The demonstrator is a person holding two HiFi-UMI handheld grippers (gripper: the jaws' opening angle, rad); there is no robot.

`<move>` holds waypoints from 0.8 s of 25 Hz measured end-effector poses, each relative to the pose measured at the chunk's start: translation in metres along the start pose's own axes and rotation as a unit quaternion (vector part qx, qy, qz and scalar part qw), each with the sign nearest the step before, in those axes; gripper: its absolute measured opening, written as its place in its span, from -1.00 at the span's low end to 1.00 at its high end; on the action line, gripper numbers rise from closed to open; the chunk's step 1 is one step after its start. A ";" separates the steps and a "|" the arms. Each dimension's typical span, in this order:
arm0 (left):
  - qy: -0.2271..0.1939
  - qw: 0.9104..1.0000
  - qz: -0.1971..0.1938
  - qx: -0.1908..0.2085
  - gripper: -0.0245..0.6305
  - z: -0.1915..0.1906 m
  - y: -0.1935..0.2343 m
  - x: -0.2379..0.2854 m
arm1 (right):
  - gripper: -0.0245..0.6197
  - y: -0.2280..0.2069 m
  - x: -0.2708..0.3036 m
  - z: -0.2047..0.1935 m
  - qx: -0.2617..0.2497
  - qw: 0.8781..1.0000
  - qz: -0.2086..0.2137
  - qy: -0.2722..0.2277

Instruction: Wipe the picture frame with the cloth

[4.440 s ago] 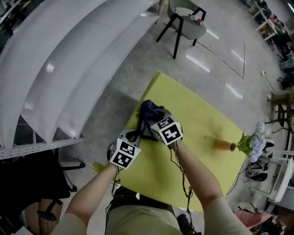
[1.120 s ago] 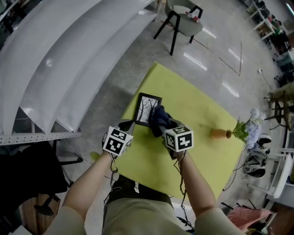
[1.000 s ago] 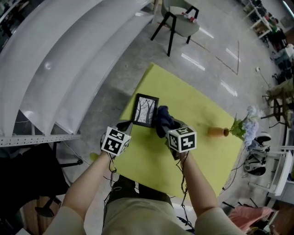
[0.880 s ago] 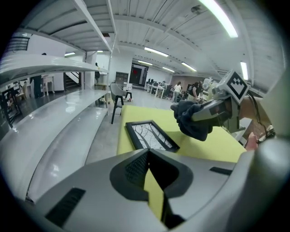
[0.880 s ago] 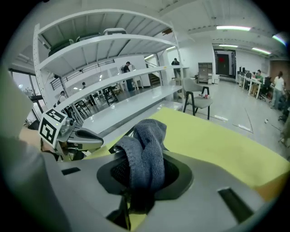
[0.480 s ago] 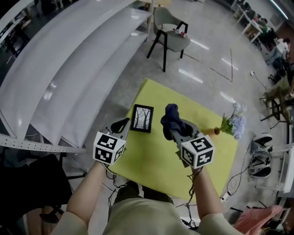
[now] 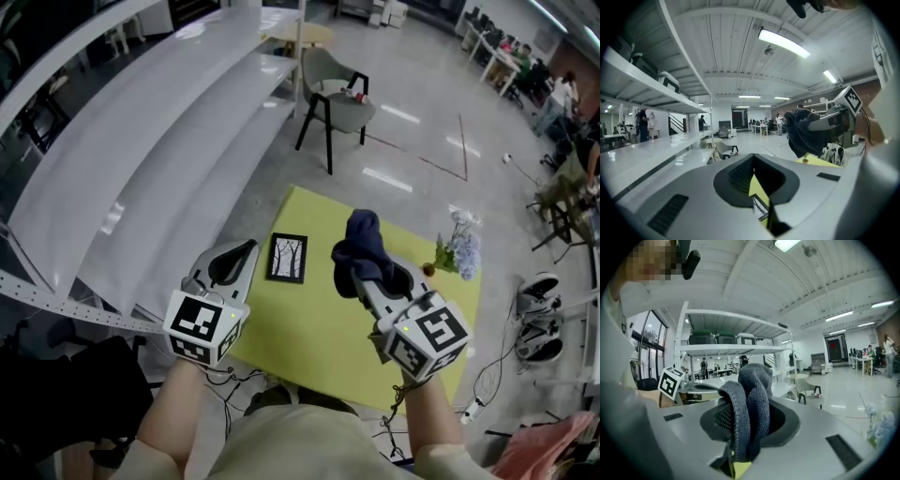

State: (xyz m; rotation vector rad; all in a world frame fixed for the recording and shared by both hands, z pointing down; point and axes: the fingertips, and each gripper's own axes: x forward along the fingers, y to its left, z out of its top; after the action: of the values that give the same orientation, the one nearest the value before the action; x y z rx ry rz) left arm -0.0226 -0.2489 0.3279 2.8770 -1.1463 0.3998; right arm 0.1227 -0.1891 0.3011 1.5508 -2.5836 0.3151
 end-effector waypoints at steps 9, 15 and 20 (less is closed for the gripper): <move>-0.071 0.996 0.013 0.056 -0.90 0.064 -0.027 -0.044 | -0.60 0.007 -0.066 0.054 -0.039 0.996 -0.043 -0.072; -0.079 0.991 0.034 0.100 -0.90 0.072 -0.041 -0.065 | -0.60 0.018 -0.084 0.052 -0.044 0.995 -0.038 -0.084; -0.080 0.992 0.031 0.098 -0.90 0.069 -0.053 -0.068 | -0.60 0.024 -0.092 0.040 -0.037 0.996 -0.027 -0.071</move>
State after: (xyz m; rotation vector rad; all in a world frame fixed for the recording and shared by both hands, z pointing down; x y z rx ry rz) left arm -0.0187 -0.1723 0.2484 3.0976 -1.2924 0.3025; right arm 0.1453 -0.1084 0.2410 1.6717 -2.6174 0.1057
